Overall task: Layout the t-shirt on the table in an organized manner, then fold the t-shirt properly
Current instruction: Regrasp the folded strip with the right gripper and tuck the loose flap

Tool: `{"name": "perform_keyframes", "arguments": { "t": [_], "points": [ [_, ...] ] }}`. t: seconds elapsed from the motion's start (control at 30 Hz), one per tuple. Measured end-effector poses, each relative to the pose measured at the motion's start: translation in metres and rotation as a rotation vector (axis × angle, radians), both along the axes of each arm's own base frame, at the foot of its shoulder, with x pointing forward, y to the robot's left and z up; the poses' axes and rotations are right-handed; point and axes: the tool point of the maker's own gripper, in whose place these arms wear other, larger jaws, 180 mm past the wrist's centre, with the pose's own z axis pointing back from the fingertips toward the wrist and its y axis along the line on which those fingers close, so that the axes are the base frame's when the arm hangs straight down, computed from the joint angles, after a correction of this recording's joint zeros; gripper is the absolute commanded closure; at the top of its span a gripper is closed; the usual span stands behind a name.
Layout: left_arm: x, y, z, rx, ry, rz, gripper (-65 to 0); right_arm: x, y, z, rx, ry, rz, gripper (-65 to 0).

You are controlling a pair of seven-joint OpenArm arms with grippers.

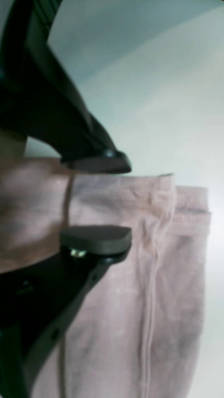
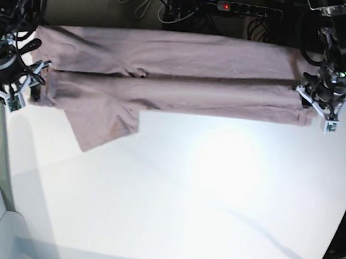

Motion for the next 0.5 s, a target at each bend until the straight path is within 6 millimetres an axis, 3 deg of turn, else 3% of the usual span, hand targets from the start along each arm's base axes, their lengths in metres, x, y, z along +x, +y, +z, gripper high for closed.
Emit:
{"name": "perform_keyframes", "arguments": {
  "t": [0.13,0.33,0.5],
  "points": [
    [0.000,0.000,0.000,0.000,0.001,-0.001,-33.7,0.017,0.023,-0.011,0.003,0.068,0.046,-35.6],
    [0.000,0.000,-0.001,0.000,0.002,-0.001,-33.9,0.066,0.069,-0.028,0.042,0.140,0.140,-35.6],
    [0.000,-0.002,-0.001,-0.007,0.001,-0.002,-33.9,0.097,0.089,-0.053,0.143,0.201,0.135,-35.6]
  ]
}}
